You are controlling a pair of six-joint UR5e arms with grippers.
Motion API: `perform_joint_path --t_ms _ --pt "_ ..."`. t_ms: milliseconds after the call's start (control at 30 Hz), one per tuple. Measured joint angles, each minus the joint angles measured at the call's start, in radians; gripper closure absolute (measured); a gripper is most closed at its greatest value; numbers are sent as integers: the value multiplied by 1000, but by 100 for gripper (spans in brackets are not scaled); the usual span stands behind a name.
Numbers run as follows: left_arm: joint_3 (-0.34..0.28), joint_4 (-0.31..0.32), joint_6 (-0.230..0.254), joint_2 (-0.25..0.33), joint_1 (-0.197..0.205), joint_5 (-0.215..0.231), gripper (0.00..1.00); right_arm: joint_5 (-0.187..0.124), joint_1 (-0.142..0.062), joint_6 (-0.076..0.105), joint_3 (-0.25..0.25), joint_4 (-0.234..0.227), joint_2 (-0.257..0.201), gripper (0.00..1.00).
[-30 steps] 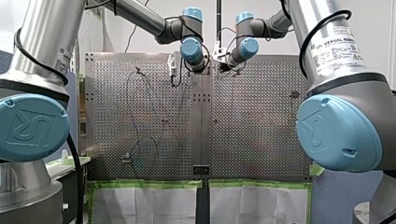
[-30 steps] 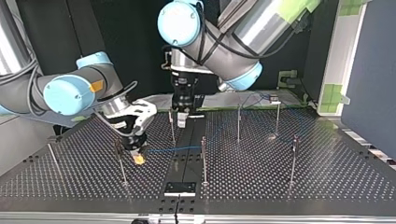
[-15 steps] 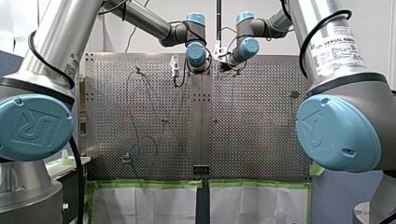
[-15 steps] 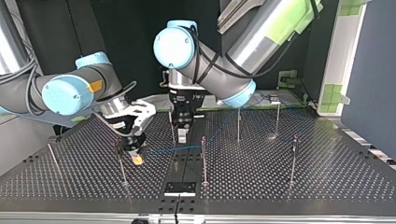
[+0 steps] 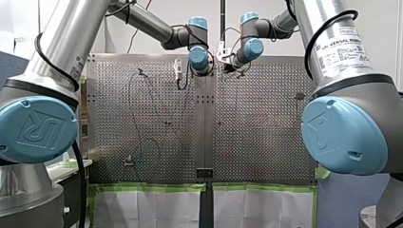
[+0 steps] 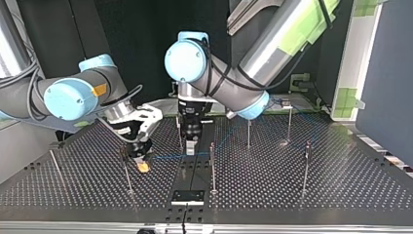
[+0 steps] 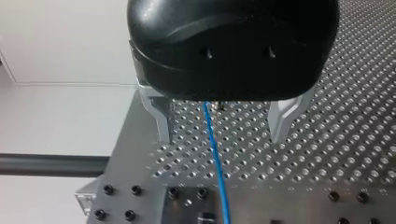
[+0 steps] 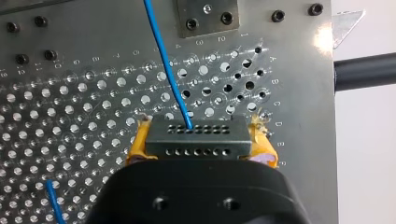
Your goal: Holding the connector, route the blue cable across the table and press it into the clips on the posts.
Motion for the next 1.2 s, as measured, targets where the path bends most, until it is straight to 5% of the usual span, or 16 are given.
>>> perform_joint_path --t_ms 333,767,1200 --pt "82 -18 0 -76 16 -9 0 0 3 0 0 0 1 100" --pt "145 -9 1 -93 46 25 0 1 3 0 0 -1 1 100" --pt "243 -99 18 -191 52 9 0 1 5 0 0 -2 1 100"
